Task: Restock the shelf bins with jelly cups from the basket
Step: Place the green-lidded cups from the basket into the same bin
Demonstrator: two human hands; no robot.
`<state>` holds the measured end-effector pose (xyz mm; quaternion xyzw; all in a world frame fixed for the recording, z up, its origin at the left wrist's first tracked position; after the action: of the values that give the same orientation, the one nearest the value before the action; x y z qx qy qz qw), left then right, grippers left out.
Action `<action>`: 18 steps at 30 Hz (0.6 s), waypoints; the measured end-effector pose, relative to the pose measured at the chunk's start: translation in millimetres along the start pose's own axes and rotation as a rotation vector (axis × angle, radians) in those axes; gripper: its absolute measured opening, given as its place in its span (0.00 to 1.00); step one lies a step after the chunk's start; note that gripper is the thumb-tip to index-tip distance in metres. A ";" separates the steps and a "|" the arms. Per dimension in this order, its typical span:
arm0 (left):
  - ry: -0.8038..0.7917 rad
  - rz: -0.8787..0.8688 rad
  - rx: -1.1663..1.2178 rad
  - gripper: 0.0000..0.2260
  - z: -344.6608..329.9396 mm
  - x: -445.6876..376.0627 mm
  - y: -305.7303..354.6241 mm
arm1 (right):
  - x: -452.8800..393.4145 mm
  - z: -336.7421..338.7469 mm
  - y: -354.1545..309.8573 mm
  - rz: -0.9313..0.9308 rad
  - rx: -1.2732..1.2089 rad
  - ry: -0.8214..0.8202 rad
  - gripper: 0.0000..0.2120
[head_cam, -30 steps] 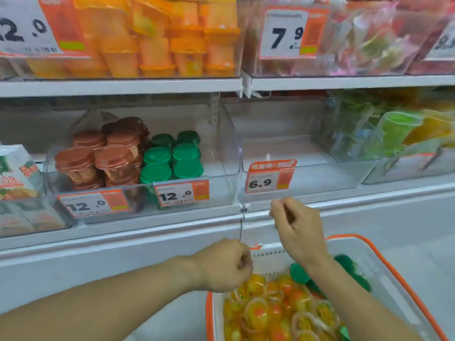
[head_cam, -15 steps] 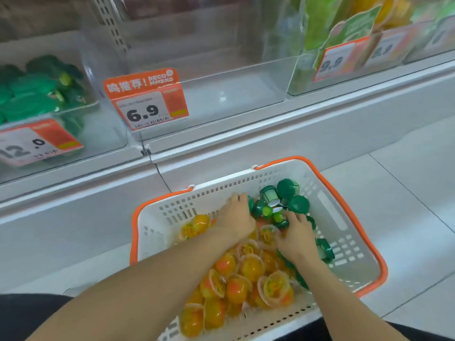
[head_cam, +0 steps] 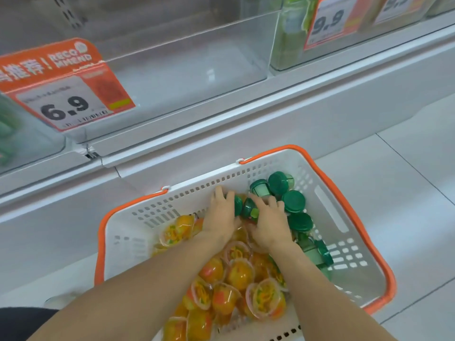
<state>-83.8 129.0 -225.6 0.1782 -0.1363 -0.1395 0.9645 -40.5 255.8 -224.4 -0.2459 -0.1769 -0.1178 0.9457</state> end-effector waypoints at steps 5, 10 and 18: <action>-0.017 -0.021 0.289 0.25 28.0 28.6 -11.0 | -5.9 -2.5 -2.8 -0.062 0.016 0.016 0.32; -0.184 -0.032 0.345 0.24 73.9 63.9 -29.3 | 2.2 -0.3 -21.7 -0.152 -0.100 0.064 0.27; -0.128 0.122 0.858 0.22 177.3 122.0 -89.5 | 21.5 30.2 -107.1 -0.078 -0.892 0.077 0.27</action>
<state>-46.2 -44.3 -74.3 0.5453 -0.2518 -0.0240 0.7992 -62.5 177.1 -145.9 -0.6181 -0.0826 -0.2272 0.7481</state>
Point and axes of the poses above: each hand's wrist, its own x-axis away from the middle knuckle, its own z-axis out of the back of the hand, y = z × x, the point moved 3 cm from there along -x, towards the middle knuckle, and after that the axes turned 7 degrees about -y, right-handed, at the moved point
